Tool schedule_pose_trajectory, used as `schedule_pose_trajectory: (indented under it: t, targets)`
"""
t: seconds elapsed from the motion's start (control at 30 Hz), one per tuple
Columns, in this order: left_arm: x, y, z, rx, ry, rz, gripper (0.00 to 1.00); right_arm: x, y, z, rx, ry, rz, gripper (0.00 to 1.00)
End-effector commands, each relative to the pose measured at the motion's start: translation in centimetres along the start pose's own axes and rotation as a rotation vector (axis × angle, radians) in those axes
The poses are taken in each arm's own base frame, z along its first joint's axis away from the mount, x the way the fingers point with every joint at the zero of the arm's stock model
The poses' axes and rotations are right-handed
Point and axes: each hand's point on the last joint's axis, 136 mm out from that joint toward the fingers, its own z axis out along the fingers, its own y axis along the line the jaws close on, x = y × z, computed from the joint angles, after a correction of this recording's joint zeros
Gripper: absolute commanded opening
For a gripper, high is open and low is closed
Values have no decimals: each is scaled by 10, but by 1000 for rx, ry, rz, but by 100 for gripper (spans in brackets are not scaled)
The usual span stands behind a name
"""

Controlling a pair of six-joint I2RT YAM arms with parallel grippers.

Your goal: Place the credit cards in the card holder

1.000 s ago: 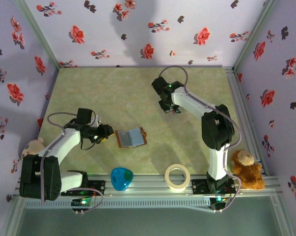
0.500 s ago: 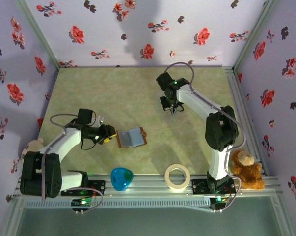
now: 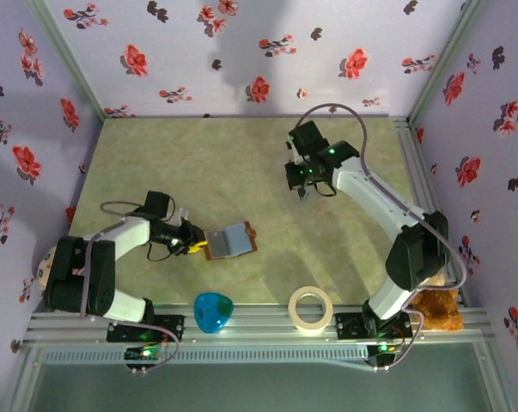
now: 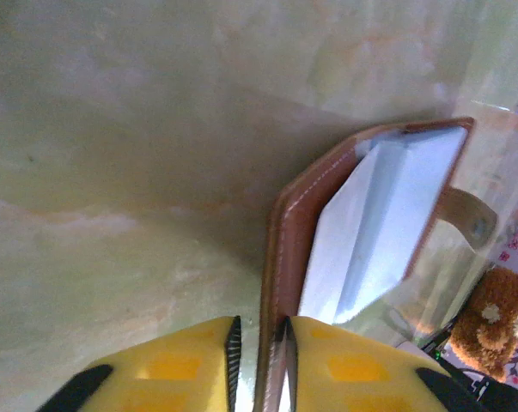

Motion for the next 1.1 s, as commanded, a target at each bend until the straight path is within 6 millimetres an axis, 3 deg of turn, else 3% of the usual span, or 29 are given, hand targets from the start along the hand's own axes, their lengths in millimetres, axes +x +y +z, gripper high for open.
schedule_pose_trajectory:
  t: [0.0, 0.17, 0.3, 0.47, 0.73, 0.87, 1.07]
  targets:
    - [-7, -12, 6, 28, 19, 37, 16, 12, 30, -1, -201, 16, -15, 0]
    - [-19, -19, 11, 10, 23, 68, 7, 40, 81, 3, -511, 62, 60, 0]
    - [-32, -24, 17, -19, 47, 103, 5, 62, 95, 13, -595, 121, 100, 0]
    - [-40, -28, 29, -50, 117, 134, 19, 78, 119, 22, -721, 186, 169, 0]
    - [-55, -25, 27, -125, 88, 145, 31, 97, 127, 61, -720, 330, 178, 0]
    - [-53, -28, 18, -133, 65, 141, 33, 104, 135, 75, -768, 398, 185, 0]
    - [-35, -27, 21, -94, 111, 136, 21, 102, 136, 81, -779, 415, 176, 0]
